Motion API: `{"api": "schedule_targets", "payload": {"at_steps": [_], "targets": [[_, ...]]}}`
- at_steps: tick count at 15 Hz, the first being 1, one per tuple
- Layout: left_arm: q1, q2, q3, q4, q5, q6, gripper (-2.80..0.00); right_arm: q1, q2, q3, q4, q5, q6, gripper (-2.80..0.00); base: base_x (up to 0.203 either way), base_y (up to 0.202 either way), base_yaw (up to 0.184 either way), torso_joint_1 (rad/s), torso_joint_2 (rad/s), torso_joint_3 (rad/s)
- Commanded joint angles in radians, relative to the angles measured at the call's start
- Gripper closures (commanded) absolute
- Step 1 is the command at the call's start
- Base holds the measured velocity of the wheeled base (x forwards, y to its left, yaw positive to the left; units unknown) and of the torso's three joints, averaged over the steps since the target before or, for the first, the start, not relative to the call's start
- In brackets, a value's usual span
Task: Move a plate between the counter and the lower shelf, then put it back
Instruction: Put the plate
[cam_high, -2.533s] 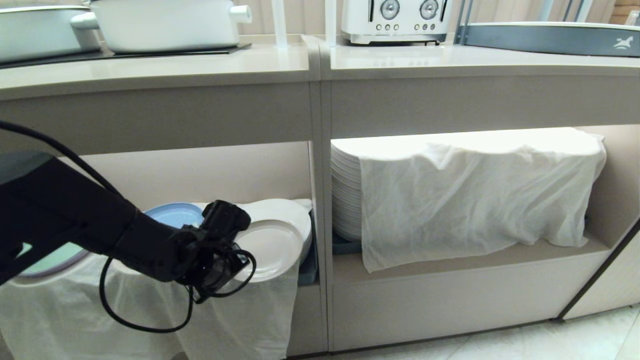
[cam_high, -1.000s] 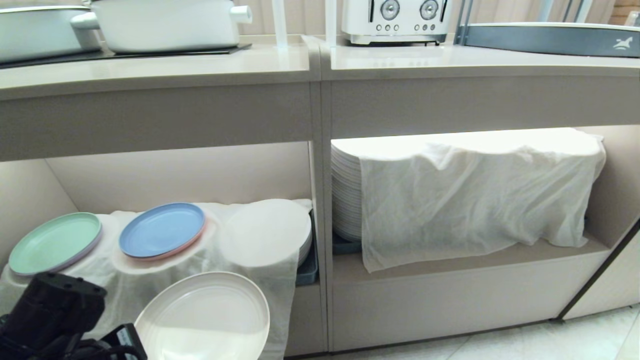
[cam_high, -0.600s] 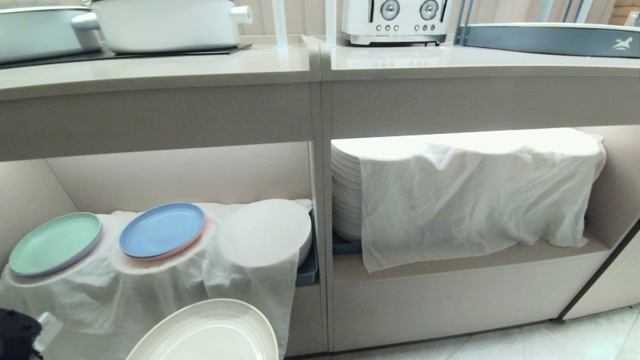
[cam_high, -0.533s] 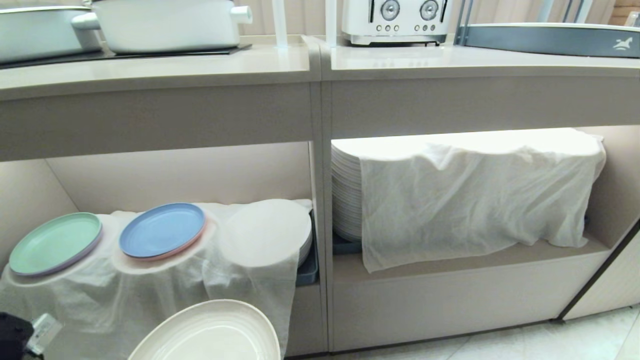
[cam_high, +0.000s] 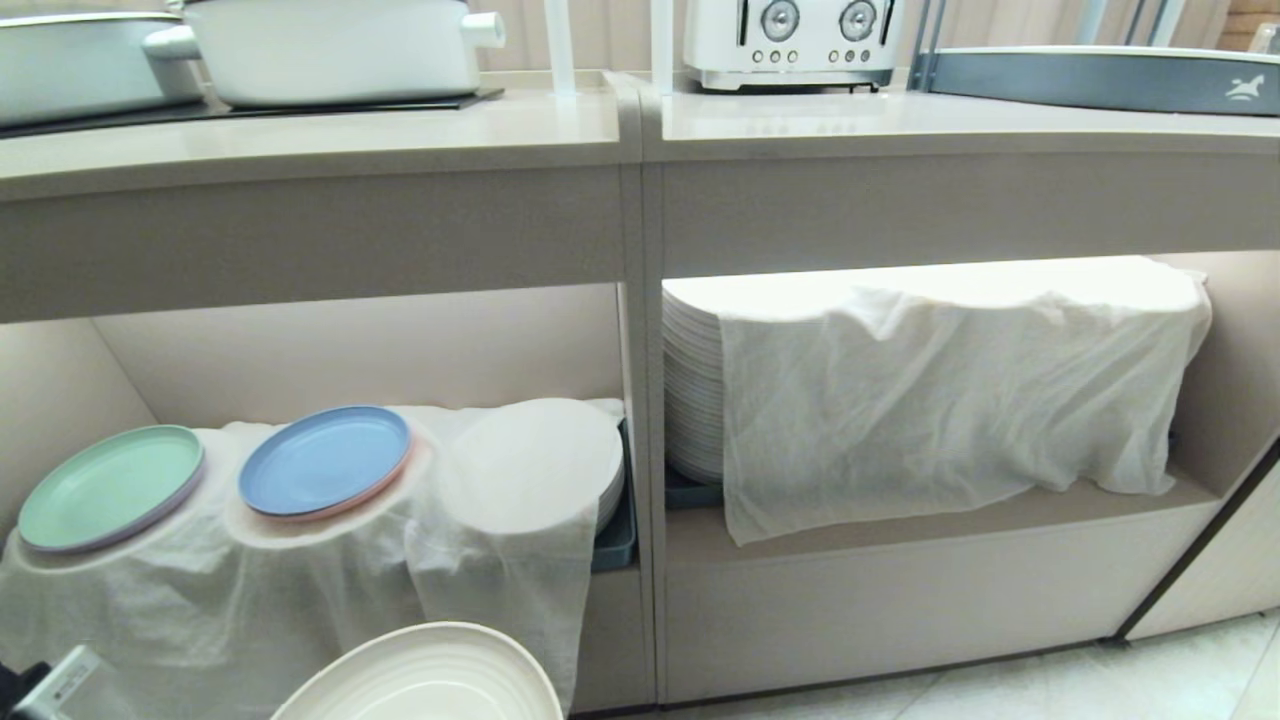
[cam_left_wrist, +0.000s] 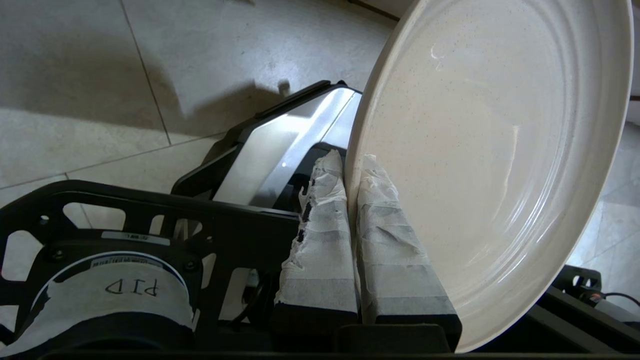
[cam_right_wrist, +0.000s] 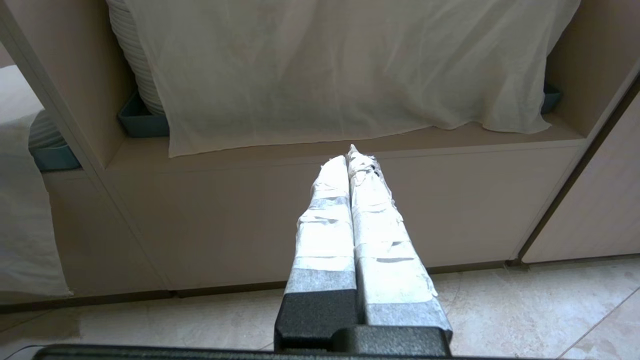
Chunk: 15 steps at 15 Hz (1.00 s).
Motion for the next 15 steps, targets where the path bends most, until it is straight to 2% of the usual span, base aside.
{"api": "schedule_targets", "payload": {"at_steps": [1,15], "targets": [[0.001,-0.006,0.002,0.003,-0.001,-0.005,0.0,0.0,0.0,0.0,0.0,0.0,0.0,0.0,0.0,0.0,0.0,0.0,0.0,0.0],[0.003,-0.032,0.006,0.004,0.011,-0.002,0.0,0.0,0.0,0.0,0.0,0.0,0.0,0.0,0.0,0.0,0.0,0.0,0.0,0.0]]}}
